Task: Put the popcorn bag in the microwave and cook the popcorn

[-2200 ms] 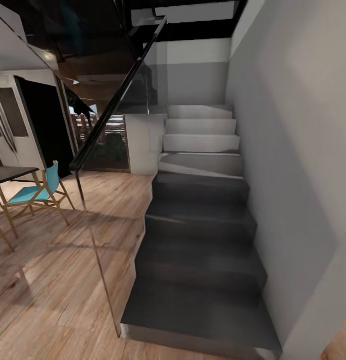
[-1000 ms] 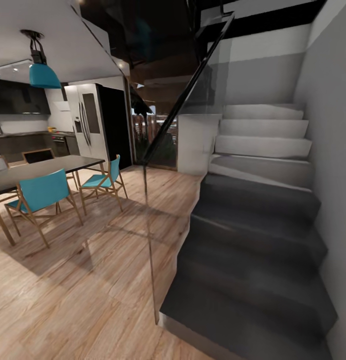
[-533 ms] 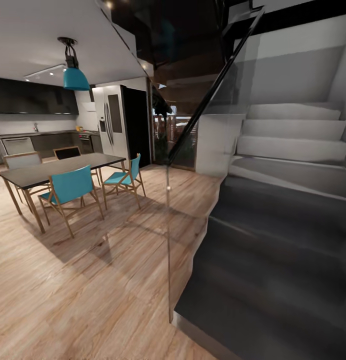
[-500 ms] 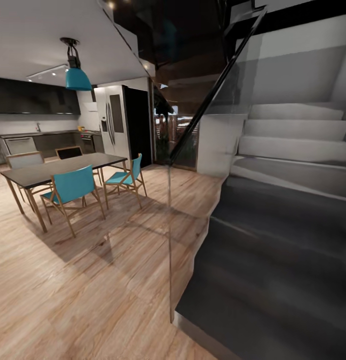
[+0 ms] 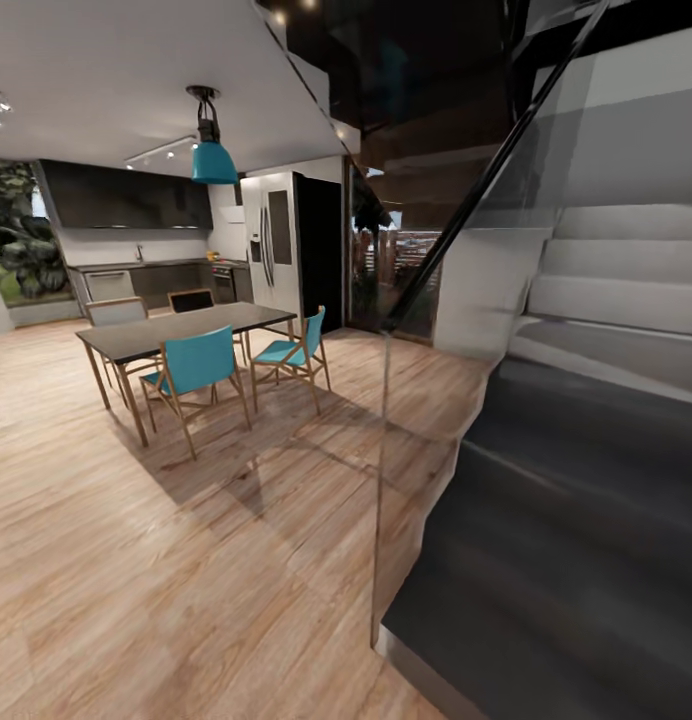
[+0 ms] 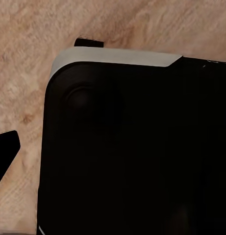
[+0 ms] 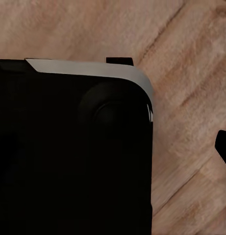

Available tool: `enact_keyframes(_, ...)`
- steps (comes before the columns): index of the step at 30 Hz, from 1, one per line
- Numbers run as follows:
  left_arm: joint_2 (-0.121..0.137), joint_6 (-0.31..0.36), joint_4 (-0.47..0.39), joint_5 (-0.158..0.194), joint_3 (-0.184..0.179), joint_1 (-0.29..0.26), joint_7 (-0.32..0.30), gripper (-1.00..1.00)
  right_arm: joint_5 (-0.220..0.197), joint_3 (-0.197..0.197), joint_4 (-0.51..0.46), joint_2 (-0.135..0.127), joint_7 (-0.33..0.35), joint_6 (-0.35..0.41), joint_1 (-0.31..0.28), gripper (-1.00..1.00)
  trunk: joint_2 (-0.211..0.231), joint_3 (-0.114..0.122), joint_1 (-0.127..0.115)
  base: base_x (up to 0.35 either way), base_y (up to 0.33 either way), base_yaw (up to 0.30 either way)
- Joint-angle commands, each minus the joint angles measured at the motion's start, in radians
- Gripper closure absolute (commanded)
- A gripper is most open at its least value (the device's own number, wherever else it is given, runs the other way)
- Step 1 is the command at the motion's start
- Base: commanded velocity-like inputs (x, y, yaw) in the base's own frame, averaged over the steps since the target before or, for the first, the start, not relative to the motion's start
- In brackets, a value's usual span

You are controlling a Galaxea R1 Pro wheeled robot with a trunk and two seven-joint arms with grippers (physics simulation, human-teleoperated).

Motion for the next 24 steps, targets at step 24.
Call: enact_keyframes(24,0.0,-0.002,-0.003,0.01,0.002,0.0,0.005,-1.0,0.0,0.0,0.002,-0.004,-0.003,-0.006,0.0,-1.0,0.0,-0.001,0.0,0.0,0.0,0.274)
